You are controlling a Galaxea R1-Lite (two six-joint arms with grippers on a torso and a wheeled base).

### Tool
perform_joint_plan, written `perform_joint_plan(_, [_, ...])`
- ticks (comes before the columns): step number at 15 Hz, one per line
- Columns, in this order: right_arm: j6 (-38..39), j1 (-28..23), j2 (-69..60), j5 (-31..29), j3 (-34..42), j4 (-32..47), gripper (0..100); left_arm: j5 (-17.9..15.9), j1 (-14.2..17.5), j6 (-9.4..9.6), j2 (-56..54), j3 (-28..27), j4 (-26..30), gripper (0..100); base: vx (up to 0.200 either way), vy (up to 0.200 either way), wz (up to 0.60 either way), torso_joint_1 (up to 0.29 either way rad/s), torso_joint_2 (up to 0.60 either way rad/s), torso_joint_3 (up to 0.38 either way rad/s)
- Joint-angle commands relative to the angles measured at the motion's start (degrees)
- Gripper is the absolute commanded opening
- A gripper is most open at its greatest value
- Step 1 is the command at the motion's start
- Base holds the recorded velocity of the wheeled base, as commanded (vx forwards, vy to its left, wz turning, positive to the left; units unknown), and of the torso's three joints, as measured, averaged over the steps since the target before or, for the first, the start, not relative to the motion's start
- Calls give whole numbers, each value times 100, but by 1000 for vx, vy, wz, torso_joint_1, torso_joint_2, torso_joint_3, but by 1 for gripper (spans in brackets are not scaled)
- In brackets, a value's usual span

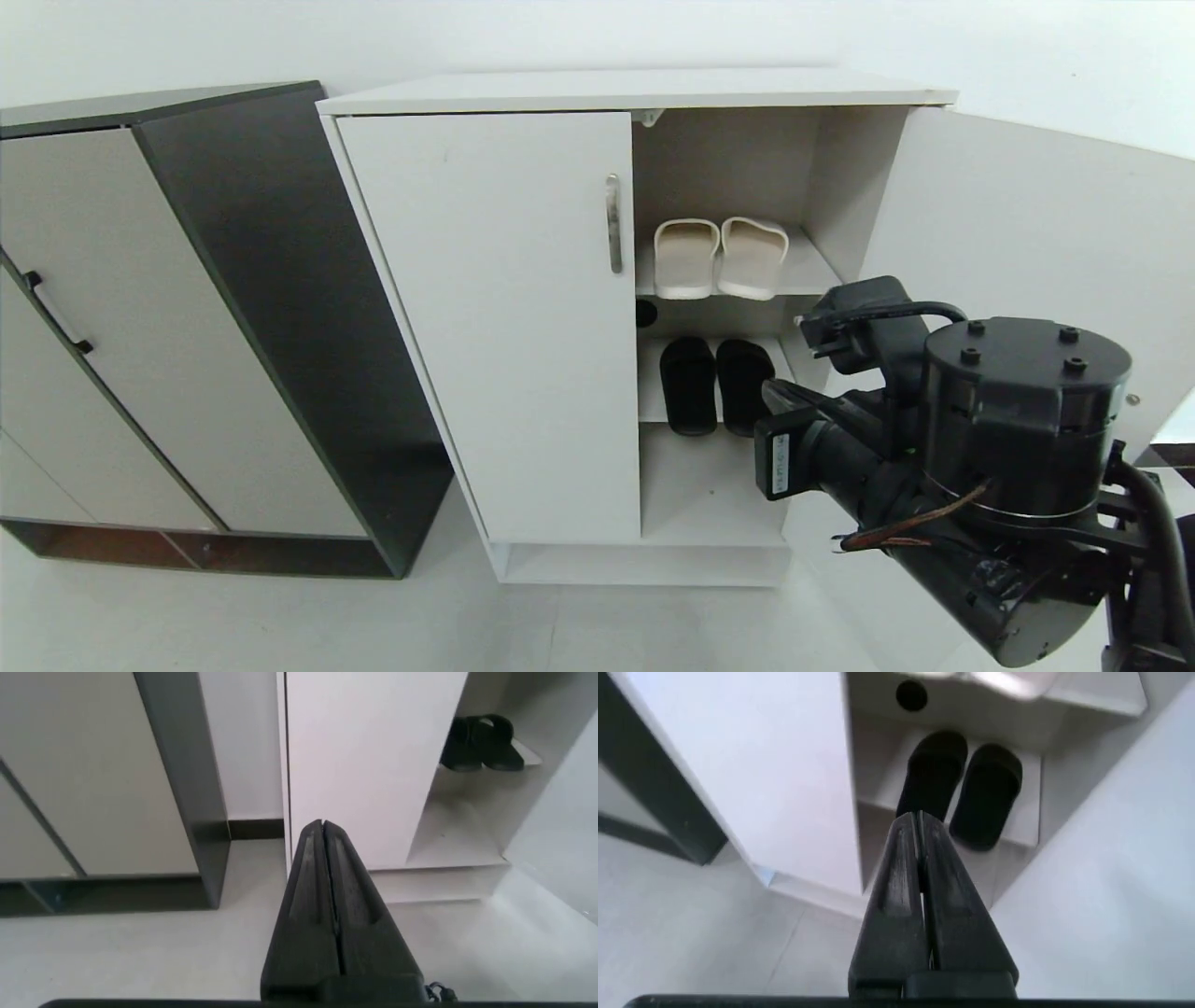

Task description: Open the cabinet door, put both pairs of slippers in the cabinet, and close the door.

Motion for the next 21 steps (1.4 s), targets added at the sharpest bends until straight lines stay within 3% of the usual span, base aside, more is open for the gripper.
perform_joint_plan(1, [-1,-13,10,-5,19,-5,0,1,0,0,8,0,0,0,-200,0,0,2,7,2])
perform_joint_plan(5, [-36,-119,18,-5,63,-5,0,9,0,-9,-1,0,-9,0,-200,0,0,6,1,4])
perform_joint_plan(21, [-1,-312,141,21,134,-40,0,9,0,-9,-1,0,0,0,0,0,0,0,0,0])
